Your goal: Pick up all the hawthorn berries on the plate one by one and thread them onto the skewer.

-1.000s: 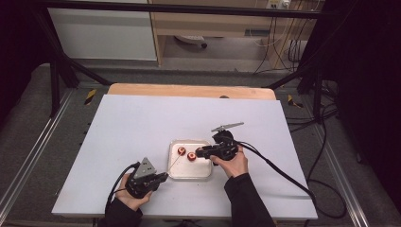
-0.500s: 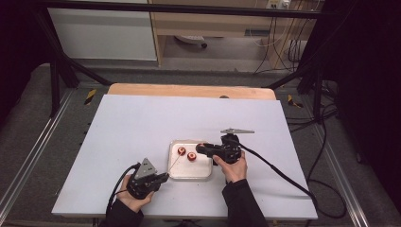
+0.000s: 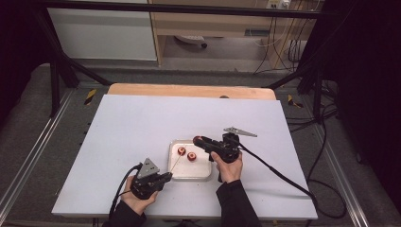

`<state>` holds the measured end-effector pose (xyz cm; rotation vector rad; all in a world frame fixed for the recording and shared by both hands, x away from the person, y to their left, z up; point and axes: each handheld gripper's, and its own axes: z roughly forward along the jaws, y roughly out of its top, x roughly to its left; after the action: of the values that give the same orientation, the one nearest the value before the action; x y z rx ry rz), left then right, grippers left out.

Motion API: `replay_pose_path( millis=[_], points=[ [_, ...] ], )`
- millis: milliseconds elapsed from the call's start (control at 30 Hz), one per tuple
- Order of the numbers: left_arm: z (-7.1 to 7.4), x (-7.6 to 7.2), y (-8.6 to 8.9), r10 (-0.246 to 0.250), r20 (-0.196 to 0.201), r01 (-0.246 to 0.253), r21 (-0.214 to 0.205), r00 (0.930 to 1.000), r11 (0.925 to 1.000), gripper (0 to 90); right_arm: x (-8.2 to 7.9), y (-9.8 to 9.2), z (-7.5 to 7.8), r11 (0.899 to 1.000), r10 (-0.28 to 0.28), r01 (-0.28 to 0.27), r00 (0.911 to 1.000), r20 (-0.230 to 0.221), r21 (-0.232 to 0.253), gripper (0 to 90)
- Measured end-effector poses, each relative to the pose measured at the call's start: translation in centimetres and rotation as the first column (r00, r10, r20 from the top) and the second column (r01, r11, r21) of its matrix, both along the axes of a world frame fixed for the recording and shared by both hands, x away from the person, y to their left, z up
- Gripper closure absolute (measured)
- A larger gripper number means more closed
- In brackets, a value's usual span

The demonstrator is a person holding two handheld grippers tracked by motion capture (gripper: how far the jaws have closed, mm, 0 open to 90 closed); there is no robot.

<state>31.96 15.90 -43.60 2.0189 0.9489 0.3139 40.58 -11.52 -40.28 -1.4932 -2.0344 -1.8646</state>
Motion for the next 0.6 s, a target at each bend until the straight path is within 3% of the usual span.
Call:
replay_pose_path(
  millis=[33, 67, 333, 600],
  points=[
    [0.0, 0.0, -0.1, 0.003, -0.002, -0.003, -0.004, 1.0000, 1.0000, 87.7, 0.0, 0.1, 0.0, 1.000, -0.010, 0.010, 0.9999, 0.006, 0.023, 60.7],
    [0.1, -0.2, -0.4, 0.033, -0.036, -0.034, -0.014, 0.9988, 0.9993, 87.7, 0.0, 0.0, 0.1, 0.999, -0.017, 0.017, 0.9998, 0.010, 0.037, 60.7],
    [0.2, 0.1, -1.6, 0.023, -0.005, -0.023, -0.048, 0.9997, 0.9986, 87.7, -0.1, -0.2, 0.2, 0.993, -0.061, 0.056, 0.9974, 0.039, 0.107, 60.7],
    [0.3, 0.5, -2.7, 0.033, -0.006, -0.033, -0.067, 0.9995, 0.9972, 87.7, -0.1, -0.2, 0.6, 0.984, -0.092, 0.082, 0.9938, 0.062, 0.157, 60.7]
  ],
)
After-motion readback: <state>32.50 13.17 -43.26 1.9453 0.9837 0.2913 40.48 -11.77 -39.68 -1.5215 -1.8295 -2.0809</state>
